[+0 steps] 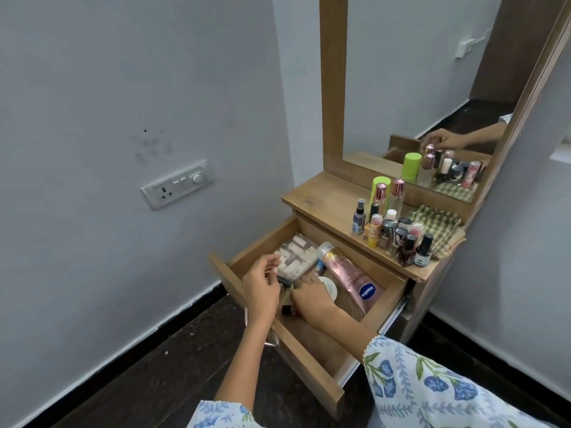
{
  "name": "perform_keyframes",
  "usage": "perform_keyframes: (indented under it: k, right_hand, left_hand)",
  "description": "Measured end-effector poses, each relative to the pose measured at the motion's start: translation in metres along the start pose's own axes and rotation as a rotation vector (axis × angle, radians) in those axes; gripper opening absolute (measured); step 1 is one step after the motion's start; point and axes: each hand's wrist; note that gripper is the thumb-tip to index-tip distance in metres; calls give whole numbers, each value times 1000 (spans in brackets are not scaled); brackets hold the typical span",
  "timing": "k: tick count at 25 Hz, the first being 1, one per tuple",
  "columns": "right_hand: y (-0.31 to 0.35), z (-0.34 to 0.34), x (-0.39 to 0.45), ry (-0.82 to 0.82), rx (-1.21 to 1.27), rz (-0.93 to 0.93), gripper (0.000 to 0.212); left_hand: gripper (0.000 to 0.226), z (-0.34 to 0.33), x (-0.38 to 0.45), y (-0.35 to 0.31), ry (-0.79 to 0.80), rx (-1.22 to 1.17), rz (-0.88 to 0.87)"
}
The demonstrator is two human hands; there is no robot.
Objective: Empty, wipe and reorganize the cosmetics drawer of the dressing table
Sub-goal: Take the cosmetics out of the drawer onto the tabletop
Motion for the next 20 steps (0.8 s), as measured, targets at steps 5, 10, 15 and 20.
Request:
perform_keyframes:
  k: [5, 10, 15, 20]
  right_hand:
    - [-23, 27, -13, -158, 494, -166, 16]
    - [-50, 61, -22, -354, 798, -244, 29]
    - [-46, 69, -24, -469, 1093, -171, 34]
    - [-50, 50, -13, -429, 1333, -268, 32]
  left_hand:
    - [22, 0, -3, -4, 64, 80, -167]
    - [35, -5, -3, -8, 167, 280, -304]
    - [23, -3, -7, -11, 137, 285, -324]
    - [13, -1, -7, -12, 23, 189, -203]
Point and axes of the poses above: each hand's wrist, its own x-axis towards the middle knuckle, its own z-axis out of the back of the hand, y = z × x, and after that the axes turned 4 degrees about z, right-handed
